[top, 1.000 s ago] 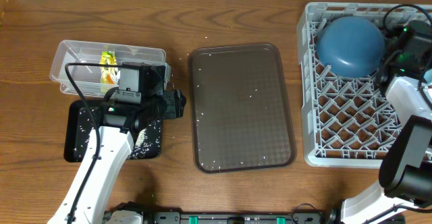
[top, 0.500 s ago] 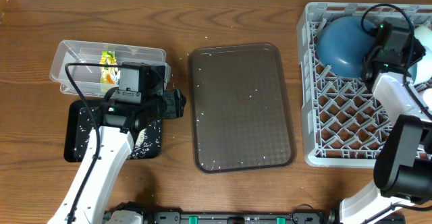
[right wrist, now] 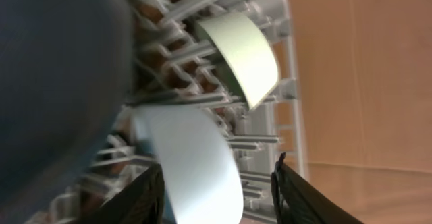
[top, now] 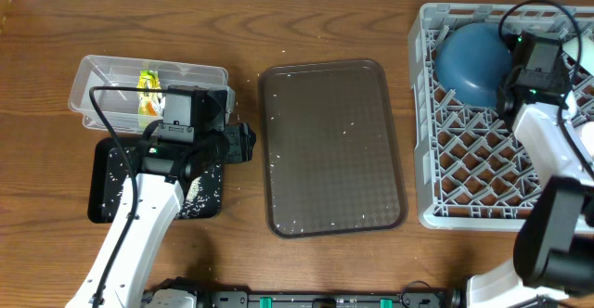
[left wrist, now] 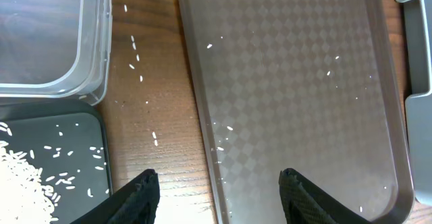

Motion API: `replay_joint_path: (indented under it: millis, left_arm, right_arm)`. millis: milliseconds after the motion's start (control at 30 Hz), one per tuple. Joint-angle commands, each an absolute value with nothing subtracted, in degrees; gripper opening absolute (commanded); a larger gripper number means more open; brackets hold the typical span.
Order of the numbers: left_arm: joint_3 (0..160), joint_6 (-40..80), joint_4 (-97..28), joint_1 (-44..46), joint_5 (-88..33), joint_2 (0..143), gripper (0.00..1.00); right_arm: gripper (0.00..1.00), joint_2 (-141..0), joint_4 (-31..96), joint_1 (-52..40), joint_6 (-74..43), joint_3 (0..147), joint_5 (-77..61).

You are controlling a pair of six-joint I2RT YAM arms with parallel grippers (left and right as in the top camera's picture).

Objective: Sort waste into correct bins and load items into the dishwasher rack

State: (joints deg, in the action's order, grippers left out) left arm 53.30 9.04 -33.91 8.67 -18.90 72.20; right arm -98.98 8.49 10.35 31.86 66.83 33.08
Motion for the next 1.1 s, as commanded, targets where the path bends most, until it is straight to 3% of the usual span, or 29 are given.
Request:
replay_joint_path:
  millis: [0, 133, 233, 367, 533, 733, 1067]
  left_arm:
    - [53.9, 8.9, -33.7, 8.4, -18.5, 72.0, 0.6]
    - [53.9, 8.9, -33.1, 8.4, -18.5, 72.0, 0.6]
    - [53.9, 8.9, -31.4, 8.4, -18.1, 72.0, 0.6]
    - [55.3, 8.9, -30.2, 8.4, -14.3, 72.1, 0.72]
    - [60.1, 8.8, -34.4, 7.7, -11.5, 72.6, 0.82]
    - [63.1, 8.7, -45.9, 3.7, -11.5, 72.1, 0.87]
    - [59.5, 1.7, -49.9, 2.2, -11.5, 59.7, 0.88]
  right_arm:
    - [0.55, -95.2, 11.7, 10.1, 19.9, 66.7, 21.3]
    - [0.68, -93.5, 15.9, 10.1, 9.9, 66.7, 6.6]
    - [0.68, -93.0, 15.8, 10.1, 6.2, 66.7, -6.7]
    - [0.71, -92.9, 14.5, 10.1, 1.2, 67.3, -15.8]
    - [0.99, -92.9, 24.0, 10.5, 0.7, 72.7, -13.2]
    - [0.99, -91.0, 40.2, 14.1, -0.2, 79.0, -11.2]
    - [0.99, -77.5, 37.6, 22.0, -2.1, 68.1, -13.9]
